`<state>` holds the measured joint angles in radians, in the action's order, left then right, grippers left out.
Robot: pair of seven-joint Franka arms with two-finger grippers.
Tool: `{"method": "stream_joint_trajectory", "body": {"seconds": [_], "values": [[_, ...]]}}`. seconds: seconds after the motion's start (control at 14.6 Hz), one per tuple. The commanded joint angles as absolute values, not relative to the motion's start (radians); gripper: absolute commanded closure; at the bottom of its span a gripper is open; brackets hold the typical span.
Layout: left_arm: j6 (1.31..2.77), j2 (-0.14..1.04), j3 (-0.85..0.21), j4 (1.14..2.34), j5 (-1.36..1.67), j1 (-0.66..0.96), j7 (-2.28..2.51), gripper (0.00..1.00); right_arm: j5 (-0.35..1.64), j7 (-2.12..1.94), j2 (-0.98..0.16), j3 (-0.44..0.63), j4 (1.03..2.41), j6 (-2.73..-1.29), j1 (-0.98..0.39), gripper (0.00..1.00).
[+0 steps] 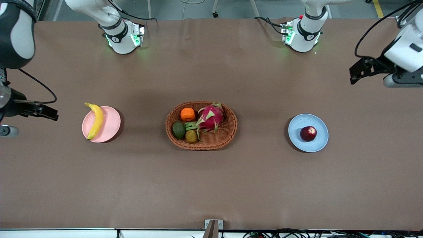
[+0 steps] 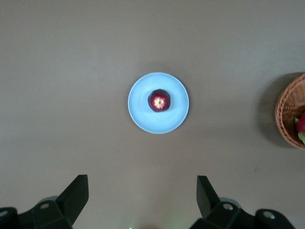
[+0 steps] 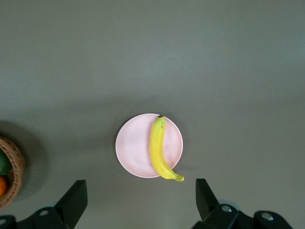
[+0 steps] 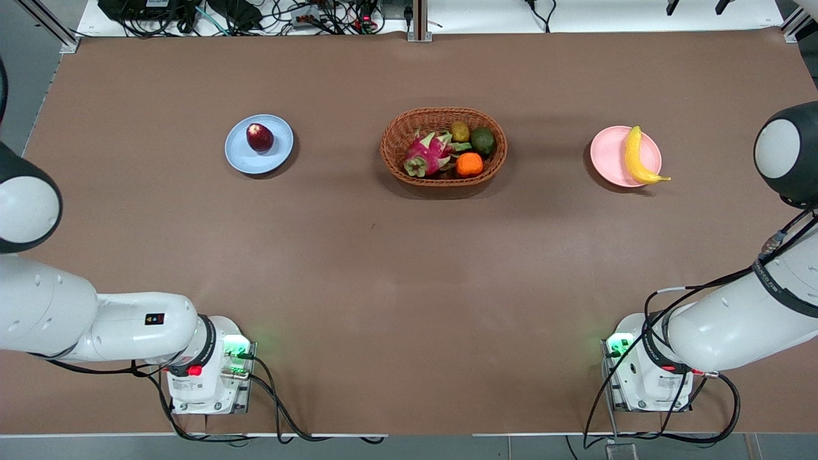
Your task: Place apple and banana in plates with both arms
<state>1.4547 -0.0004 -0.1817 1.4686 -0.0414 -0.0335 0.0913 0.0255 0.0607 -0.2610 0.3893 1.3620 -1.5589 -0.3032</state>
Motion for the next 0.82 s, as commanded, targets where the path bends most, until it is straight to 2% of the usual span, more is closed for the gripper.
{"method": "stream_joint_trajectory", "body": {"seconds": [0.0, 0.07, 0.34, 0.48, 0.75], "values": [[1.456, -0.072, -0.141, 1.545, 0.000, -0.018, 0.060, 0.00, 0.049, 0.063, -0.262, 0.379, 1.338, -1.563, -0.264, 0.00], [1.456, -0.075, -0.138, 1.546, 0.000, -0.018, 0.060, 0.00, 0.057, 0.061, -0.238, 0.358, 1.339, -1.566, -0.215, 0.00], [1.454, -0.089, -0.141, 1.565, -0.003, -0.029, 0.061, 0.00, 0.037, 0.055, -0.161, 0.059, 1.354, -1.568, 0.056, 0.00], [1.454, -0.092, -0.144, 1.569, -0.008, -0.029, 0.058, 0.00, 0.031, 0.028, -0.149, 0.009, 1.373, -1.571, 0.116, 0.00], [1.454, -0.103, -0.167, 1.581, -0.015, -0.026, 0.060, 0.00, 0.028, -0.015, -0.138, 0.011, 1.406, -1.595, 0.118, 0.00]]}}
